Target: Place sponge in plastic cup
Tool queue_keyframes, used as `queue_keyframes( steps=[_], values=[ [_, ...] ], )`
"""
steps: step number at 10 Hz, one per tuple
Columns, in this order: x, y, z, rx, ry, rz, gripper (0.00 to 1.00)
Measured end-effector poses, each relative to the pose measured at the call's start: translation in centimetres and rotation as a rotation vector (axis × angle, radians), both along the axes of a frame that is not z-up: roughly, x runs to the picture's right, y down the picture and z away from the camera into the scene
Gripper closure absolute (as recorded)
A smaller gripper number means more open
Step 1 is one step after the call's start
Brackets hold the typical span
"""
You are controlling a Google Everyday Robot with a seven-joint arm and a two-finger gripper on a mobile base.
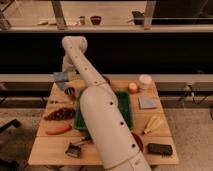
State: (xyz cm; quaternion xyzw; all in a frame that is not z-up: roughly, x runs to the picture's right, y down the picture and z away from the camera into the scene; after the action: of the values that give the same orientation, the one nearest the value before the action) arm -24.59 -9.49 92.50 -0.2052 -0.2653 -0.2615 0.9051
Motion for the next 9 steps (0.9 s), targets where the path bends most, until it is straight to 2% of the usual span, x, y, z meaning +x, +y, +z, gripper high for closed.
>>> queue_keyframes(
  steps=[2,5,9],
  values=[
    [-1.1,0.5,0.1,0.055,-0.028,-0.007,0.98],
    [-3.0,1.0,-0.3,0.107,-0.067,-0.031,0.98],
    [-4.3,0.9,-0.2,0.135,-0.088,-0.046,0.98]
  ],
)
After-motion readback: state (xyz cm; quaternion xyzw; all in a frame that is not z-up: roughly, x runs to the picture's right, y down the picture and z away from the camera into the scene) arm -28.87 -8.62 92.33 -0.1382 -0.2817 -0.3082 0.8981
